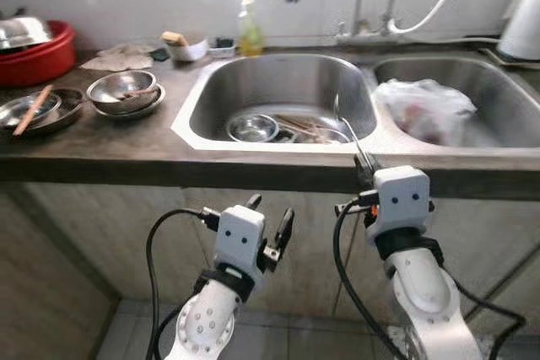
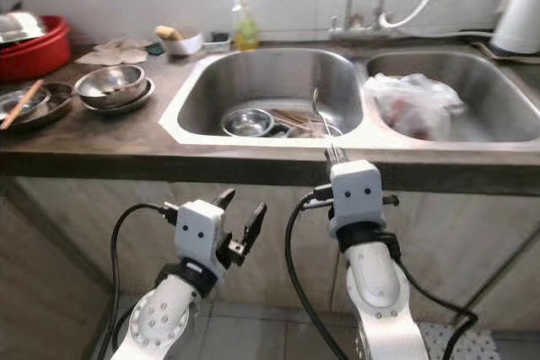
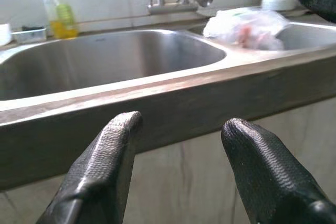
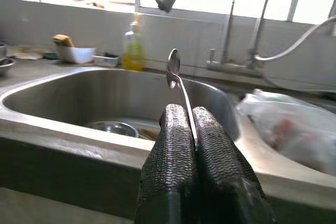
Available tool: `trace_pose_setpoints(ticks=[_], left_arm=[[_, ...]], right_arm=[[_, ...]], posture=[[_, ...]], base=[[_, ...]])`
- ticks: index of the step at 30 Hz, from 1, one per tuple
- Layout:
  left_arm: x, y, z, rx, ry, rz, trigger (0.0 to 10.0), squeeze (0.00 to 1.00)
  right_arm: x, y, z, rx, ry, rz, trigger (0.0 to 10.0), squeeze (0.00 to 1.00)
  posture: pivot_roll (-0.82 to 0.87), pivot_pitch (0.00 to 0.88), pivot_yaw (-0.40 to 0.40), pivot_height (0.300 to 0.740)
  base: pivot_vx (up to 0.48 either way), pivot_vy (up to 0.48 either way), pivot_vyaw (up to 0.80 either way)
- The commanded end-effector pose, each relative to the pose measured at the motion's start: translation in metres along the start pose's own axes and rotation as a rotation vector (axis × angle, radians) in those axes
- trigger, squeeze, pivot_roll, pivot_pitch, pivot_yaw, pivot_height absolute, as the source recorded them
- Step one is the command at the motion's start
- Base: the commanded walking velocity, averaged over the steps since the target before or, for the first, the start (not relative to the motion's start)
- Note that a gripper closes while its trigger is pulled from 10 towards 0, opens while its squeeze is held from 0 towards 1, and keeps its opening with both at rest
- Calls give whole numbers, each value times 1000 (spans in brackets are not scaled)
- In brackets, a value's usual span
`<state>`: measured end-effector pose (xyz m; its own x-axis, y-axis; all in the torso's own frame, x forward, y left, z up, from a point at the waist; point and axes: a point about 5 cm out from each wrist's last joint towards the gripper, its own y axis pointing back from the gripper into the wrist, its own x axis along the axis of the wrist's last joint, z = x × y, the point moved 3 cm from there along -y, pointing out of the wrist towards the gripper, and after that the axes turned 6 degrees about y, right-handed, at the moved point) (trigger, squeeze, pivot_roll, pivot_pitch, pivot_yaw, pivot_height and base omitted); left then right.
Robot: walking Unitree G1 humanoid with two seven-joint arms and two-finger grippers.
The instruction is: Kitchen organization
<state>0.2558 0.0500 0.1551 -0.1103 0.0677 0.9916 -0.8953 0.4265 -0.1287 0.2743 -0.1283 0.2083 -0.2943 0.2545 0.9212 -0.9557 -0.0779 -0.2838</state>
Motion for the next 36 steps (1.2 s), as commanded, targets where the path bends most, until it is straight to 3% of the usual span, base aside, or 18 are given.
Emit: trace_pose_setpoints(ticks=[1,10,20,24,31,36], left_arm=[[4,-3,-2,-1,-24,14,10000,0],[6,-6,-8,8,-42,19,10000,0],[6,-8,-7,5,-39,22,10000,0],[6,-8,-7,7,-41,21,10000,0],[6,-10,-7,11,-24,21,10000,0],[5,-10,-7,10,-25,14,10000,0]], right_arm=[[4,-4,2,3,4,15,10000,0],[21,-23,16,-7,2,65,10000,0],[44,-43,10,112,55,127,10000,0],[49,-52,16,118,61,137,10000,0],[52,-77,27,181,162,109,10000,0],[34,-89,24,313,211,-16,10000,0]], posture=[[64,45,32,740],[63,56,30,740],[64,59,27,740],[66,62,24,740],[64,64,26,740],[65,69,22,740]], base=[[330,0,794],[390,0,237],[402,0,0],[401,0,0],[279,0,0],[0,0,0]])
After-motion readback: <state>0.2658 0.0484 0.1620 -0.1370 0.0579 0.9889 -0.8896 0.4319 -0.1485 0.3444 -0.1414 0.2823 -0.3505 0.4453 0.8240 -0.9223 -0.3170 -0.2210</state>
